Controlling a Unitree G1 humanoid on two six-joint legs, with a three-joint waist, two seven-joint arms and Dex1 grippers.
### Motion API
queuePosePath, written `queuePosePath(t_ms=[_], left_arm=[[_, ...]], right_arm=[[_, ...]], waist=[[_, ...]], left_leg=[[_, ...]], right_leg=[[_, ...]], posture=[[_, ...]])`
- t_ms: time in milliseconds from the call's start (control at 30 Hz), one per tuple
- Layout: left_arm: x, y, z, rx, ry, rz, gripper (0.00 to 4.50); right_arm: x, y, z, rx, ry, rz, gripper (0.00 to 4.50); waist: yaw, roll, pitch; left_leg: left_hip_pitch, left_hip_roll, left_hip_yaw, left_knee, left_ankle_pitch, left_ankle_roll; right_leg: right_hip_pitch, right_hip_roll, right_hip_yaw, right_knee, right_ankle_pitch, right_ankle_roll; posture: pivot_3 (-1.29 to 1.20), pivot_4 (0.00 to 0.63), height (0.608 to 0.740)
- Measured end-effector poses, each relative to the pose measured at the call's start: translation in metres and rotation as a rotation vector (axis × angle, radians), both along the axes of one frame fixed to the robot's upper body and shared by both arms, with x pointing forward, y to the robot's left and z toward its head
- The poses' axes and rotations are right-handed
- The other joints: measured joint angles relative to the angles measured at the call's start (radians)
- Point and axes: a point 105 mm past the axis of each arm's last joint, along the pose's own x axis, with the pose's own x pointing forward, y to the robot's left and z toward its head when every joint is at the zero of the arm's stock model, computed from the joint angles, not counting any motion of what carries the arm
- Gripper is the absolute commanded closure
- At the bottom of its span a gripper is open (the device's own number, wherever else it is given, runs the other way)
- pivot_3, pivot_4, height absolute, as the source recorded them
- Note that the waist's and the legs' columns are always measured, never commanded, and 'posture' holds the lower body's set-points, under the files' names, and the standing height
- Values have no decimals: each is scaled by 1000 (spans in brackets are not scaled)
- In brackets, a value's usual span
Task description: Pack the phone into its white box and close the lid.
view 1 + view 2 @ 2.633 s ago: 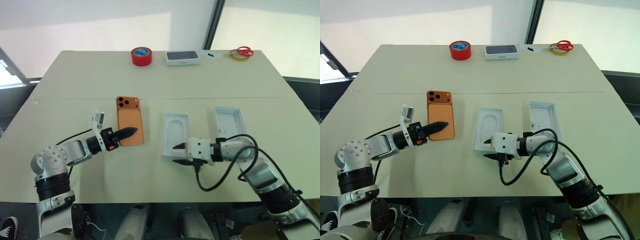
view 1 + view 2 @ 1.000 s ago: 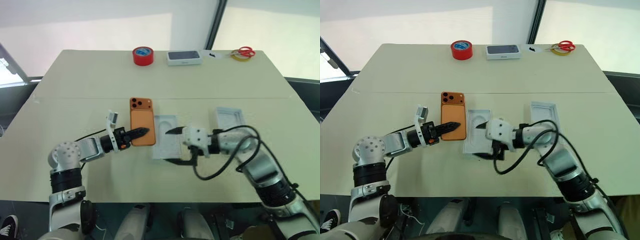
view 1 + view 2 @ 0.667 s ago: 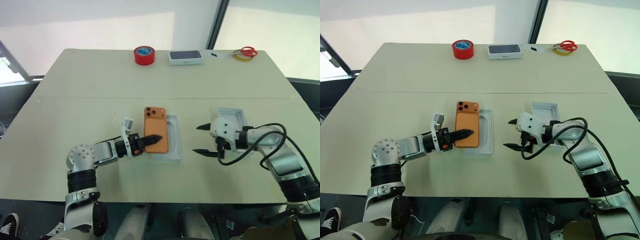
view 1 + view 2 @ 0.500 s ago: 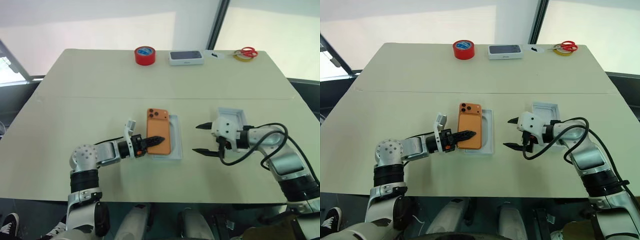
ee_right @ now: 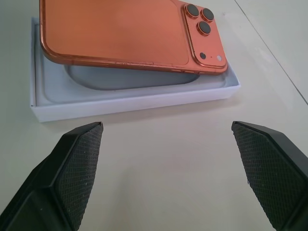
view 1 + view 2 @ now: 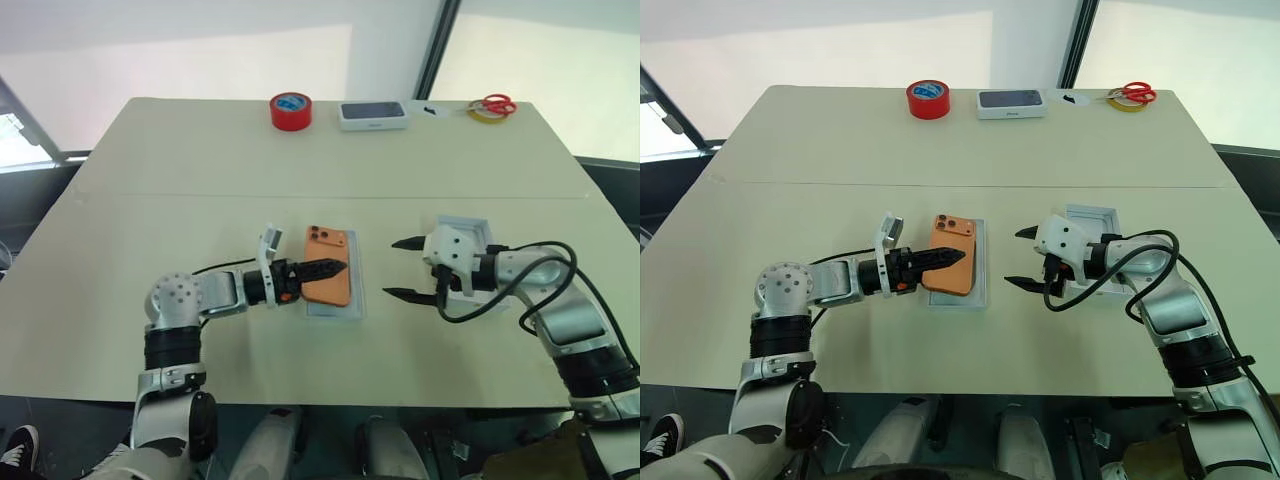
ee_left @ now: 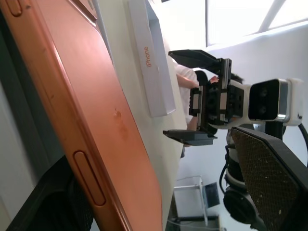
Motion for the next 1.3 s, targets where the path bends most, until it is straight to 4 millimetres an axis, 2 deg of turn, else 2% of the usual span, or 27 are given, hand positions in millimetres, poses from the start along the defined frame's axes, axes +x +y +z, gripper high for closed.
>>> queuePosePath(t_ms=[200, 767, 967, 1067, 1167, 1267, 1300], left_arm=[[-4, 6, -2, 94, -85, -1, 315], [1, 7, 2, 141, -142, 1, 315], [2, 28, 10, 211, -196, 23, 315], [3, 34, 17, 202, -219, 43, 1171], [6, 44, 21, 212, -233, 80, 2745], [17, 62, 21, 321, -302, 150, 4305], [20, 67, 17, 395, -345, 160, 4500]], right_arm=[[2, 2, 0, 6, -7, 0, 0], [8, 10, 0, 8, -32, 4, 0], [9, 10, 0, 6, -31, 0, 0], [9, 9, 0, 8, -28, -5, 873], [11, 7, -3, 7, -26, -19, 2438], [14, 3, -8, -20, -32, -35, 4032], [15, 3, -11, -32, -38, -38, 4444]], waist=[[1, 0, 0], [3, 0, 0], [-1, 1, 1], [1, 1, 1], [3, 1, 1], [2, 1, 1], [2, 1, 1]], left_leg=[[0, 0, 0, 0, 0, 0], [0, 0, 0, 0, 0, 0], [0, 0, 0, -1, 0, 0], [0, 0, 0, -1, 0, 0], [0, 0, 0, -1, 0, 0], [0, 0, 0, -1, 0, 0], [0, 0, 0, -1, 0, 0]], right_leg=[[0, 0, 0, 0, 0, 0], [0, 0, 0, 0, 0, 0], [-1, 0, 0, 0, 0, 0], [-1, 0, 0, 0, 0, 0], [-1, 0, 0, 0, 0, 0], [-1, 0, 0, 0, 0, 0], [0, 0, 0, 0, 0, -1]], posture=[[0, 150, 736], [0, 150, 736], [0, 150, 736], [0, 150, 736], [0, 150, 736], [0, 150, 736], [0, 150, 736]])
